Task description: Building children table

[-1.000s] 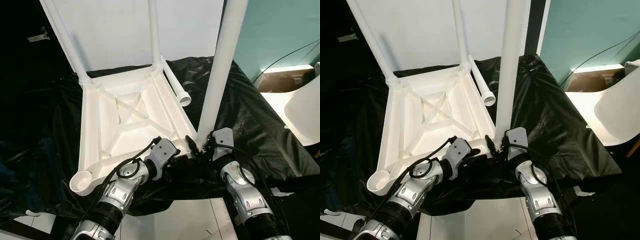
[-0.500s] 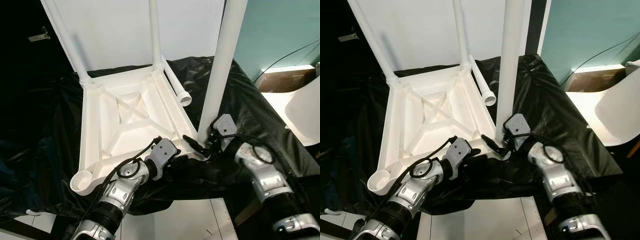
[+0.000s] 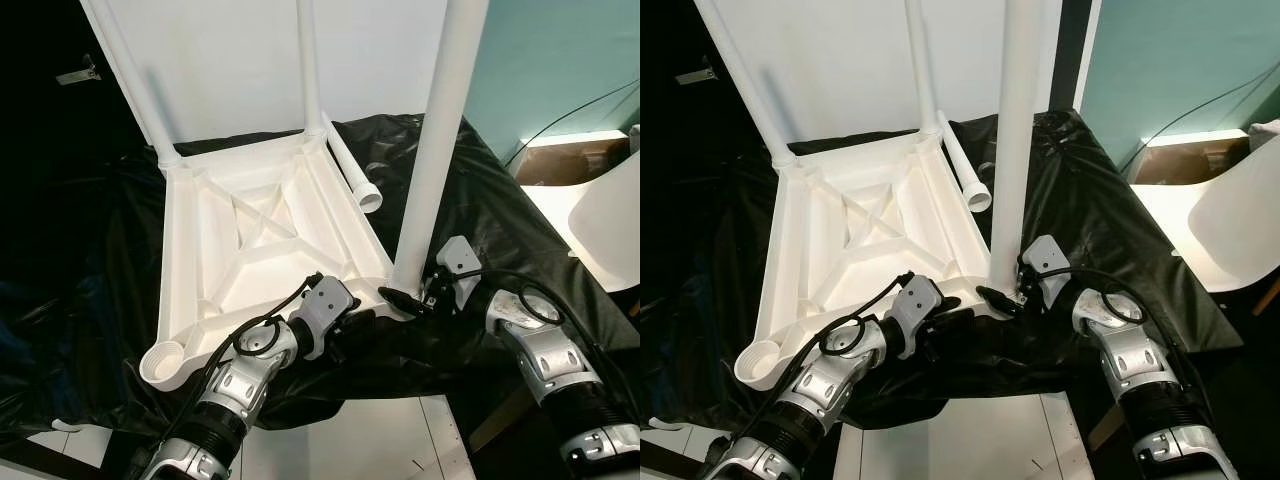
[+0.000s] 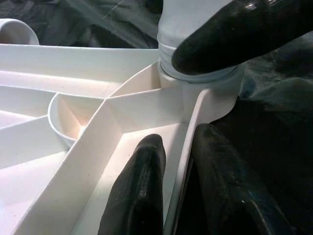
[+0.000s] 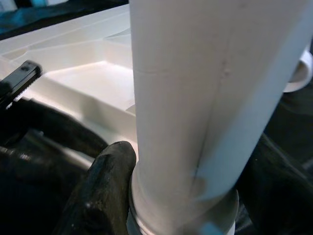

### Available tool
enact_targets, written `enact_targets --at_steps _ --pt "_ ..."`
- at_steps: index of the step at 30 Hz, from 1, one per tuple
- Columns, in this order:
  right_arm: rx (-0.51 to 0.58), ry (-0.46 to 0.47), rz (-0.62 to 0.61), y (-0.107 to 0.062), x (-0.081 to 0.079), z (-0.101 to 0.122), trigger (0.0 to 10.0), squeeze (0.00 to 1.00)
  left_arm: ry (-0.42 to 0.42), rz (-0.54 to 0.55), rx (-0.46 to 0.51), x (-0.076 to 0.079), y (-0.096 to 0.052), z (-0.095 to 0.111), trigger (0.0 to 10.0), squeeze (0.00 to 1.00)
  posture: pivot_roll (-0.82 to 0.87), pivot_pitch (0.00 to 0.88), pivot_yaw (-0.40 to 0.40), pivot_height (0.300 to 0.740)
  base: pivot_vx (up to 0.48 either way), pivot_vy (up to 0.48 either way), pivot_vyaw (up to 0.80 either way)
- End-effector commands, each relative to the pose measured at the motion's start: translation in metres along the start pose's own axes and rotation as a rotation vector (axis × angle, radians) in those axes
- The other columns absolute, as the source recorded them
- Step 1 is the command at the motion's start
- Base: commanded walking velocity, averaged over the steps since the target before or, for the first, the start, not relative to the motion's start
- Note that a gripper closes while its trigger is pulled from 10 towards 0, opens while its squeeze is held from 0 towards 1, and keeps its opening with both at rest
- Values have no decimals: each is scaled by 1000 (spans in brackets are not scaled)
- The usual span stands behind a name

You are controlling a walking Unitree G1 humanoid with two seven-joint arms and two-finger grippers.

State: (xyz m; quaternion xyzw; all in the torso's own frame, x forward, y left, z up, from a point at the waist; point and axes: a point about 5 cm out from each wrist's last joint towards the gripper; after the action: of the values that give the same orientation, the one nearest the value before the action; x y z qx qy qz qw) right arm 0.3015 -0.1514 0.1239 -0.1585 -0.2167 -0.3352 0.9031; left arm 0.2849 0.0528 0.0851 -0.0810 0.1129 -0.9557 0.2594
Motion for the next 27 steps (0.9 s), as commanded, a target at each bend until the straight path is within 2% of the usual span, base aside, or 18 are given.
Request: enact_targets --at_steps 1,2,3,4,5,7,9,11,14,15,17,18,19,26,27 --pt "-8 71 14 9 -22 -4 0 0 -42 -37 -122 6 -1 -27 10000 0 -100 0 50 740 0 0 0" --pt "-4 107 -41 12 -26 -3 0 0 -42 -36 -121 6 0 -26 10000 0 -99 0 50 740 0 0 0" --pt "-4 107 -41 12 -26 -3 0 0 -42 -36 -121 6 0 -26 10000 0 -99 0 50 740 0 0 0" --pt "-3 137 -131 15 -30 -2 0 0 -42 -35 -120 6 0 -26 10000 0 -99 0 50 740 0 0 0" --pt "-3 137 -131 15 -30 -2 0 0 -42 -35 -120 6 0 -26 10000 0 -99 0 50 740 0 0 0" --pt "-8 182 -309 16 -35 -1 0 0 -43 -35 -119 6 0 -26 10000 0 -99 0 49 740 0 0 0" --pt "-14 197 -431 15 -37 0 0 0 -43 -35 -119 6 -1 -27 10000 0 -95 0 49 740 0 0 0" --pt "-18 189 -478 14 -36 1 0 0 -44 -35 -118 7 -1 -27 10000 0 -95 0 49 740 0 0 0" --pt "-31 202 -475 15 -32 -2 0 0 -45 -34 -118 6 -1 -27 10000 0 -96 0 51 740 0 0 0" --pt "-33 195 -464 15 -31 -2 4196 0 -44 -35 -120 7 -1 -27 10000 0 -96 0 53 740 0 0 0" --pt "-34 189 -457 16 -31 -2 4196 0 -43 -36 -121 7 -1 -27 10000 0 -96 0 53 740 0 0 0" --pt "-21 164 -420 17 -32 1 10000 0 -42 -37 -122 7 -2 -27 10000 0 -94 0 52 740 0 0 0" --pt "-7 166 -391 18 -33 3 10000 1000 -42 -36 -121 6 -2 -27 10000 0 -92 0 52 740 0 0 0" --pt "15 136 -311 17 -31 6 10000 1000 -43 -32 -119 6 -2 -27 10000 0 -93 0 51 740 0 0 0" --pt "25 76 -229 11 -20 4 10000 0 -43 -34 -120 6 -2 -26 10000 0 -95 0 53 740 0 0 0"
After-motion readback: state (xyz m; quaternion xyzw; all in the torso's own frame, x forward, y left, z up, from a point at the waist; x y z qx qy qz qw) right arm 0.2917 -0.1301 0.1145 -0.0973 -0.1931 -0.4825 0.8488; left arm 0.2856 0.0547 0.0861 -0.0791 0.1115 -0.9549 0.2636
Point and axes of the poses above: a point about 5 cm out from each wrist's last joint towards the gripper, its own y axis pointing out of the wrist towards the gripper, its own z axis along the axis of the wrist's last joint, x = y × z, and after that the axes turned 14 degrees about -y, right-handed
